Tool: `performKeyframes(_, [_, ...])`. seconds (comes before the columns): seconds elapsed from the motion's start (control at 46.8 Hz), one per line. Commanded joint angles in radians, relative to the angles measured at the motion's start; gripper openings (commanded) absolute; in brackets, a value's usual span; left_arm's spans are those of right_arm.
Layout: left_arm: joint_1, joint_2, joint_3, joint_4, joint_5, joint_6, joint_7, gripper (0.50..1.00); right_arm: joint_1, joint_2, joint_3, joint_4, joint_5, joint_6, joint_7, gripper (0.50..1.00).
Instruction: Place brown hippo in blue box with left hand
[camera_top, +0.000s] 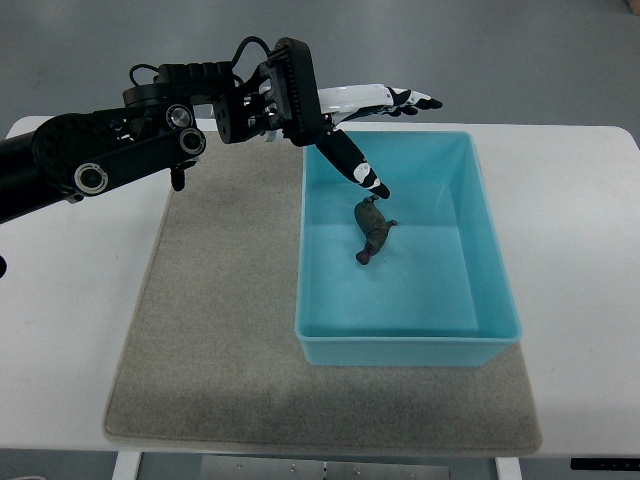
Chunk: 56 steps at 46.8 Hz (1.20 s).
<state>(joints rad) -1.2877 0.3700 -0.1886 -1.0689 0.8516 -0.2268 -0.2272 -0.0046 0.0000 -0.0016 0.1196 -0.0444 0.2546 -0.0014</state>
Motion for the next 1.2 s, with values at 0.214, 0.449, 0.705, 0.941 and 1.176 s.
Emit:
performKeyframes(0.214, [0.039, 0.096, 0.008, 0.061, -0.388, -0.016, 0.002, 0.999, 0.000, 0.000, 0.000, 0.000, 0.000, 0.000, 0.000, 0.936])
performKeyframes(0.449, [0.083, 0.110, 0.011, 0.233, -0.650, -0.103, 0.002, 1.000, 0.000, 0.000, 0.000, 0.000, 0.000, 0.000, 0.000, 0.936])
performKeyframes(0.705, [0.163, 0.106, 0.000, 0.403, -0.802, -0.290, 0.005, 1.000, 0.000, 0.000, 0.000, 0.000, 0.000, 0.000, 0.000, 0.936])
performKeyframes(0.941, [0.228, 0.107, -0.078, 0.468, -0.959, -0.384, 0.112, 1.000, 0.000, 0.000, 0.000, 0.000, 0.000, 0.000, 0.000, 0.936])
performKeyframes(1.176, [0.340, 0.104, -0.353, 0.500, -1.003, -0.384, 0.321, 1.000, 0.000, 0.000, 0.000, 0.000, 0.000, 0.000, 0.000, 0.936])
